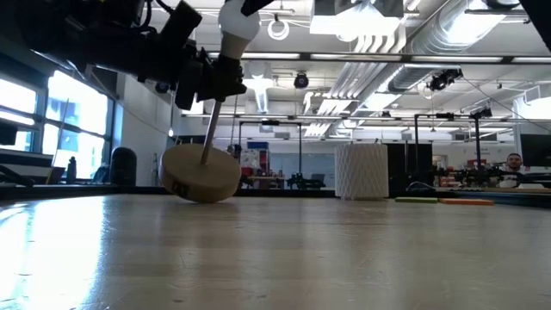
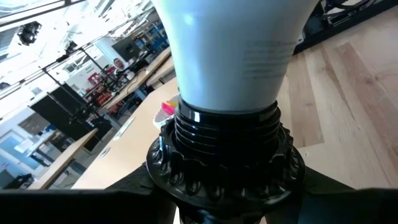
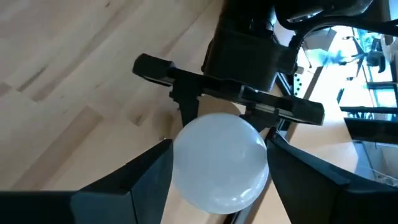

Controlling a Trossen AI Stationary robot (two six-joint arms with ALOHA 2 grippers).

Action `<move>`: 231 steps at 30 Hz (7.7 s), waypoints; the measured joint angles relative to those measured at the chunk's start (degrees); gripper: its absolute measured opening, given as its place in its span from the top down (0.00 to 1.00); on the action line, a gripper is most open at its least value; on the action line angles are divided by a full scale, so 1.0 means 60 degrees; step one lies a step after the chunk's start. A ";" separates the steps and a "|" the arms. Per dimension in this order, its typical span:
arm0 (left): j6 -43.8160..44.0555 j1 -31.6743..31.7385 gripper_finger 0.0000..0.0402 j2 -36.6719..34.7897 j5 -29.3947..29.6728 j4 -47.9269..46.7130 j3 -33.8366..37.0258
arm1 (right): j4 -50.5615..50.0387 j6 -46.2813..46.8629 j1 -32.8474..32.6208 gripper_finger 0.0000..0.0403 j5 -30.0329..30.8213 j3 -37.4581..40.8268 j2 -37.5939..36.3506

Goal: Screw lightbulb
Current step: Insert the white lightbulb into the desk lamp, then remove the white lightbulb from the desk lamp

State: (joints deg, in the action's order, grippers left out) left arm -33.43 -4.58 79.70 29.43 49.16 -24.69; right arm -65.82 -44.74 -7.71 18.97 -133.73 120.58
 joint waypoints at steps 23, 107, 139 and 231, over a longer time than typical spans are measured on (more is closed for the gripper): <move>0.0461 -0.0066 0.59 0.0011 0.1410 0.0231 0.0007 | 0.0044 0.9366 -0.0050 0.38 0.2072 -0.0175 0.0130; 0.0590 0.0053 0.60 -0.0018 -0.1736 -0.0143 -0.0011 | 0.0099 -0.1608 -0.0759 0.41 0.1329 0.0109 -0.0023; 0.0959 0.0273 0.59 0.0025 -0.1538 -0.0396 0.0018 | -0.0437 1.1364 -0.0721 0.21 0.2112 0.0775 -0.0092; 0.1672 0.0539 0.62 -0.0007 -0.2898 -0.0346 -0.0019 | -0.1020 -0.2296 -0.1433 0.40 0.2490 -0.0055 0.0287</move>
State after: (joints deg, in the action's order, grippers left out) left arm -23.39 -1.35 79.66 12.05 47.08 -24.80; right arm -71.94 -58.51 -16.30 33.91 -134.06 122.30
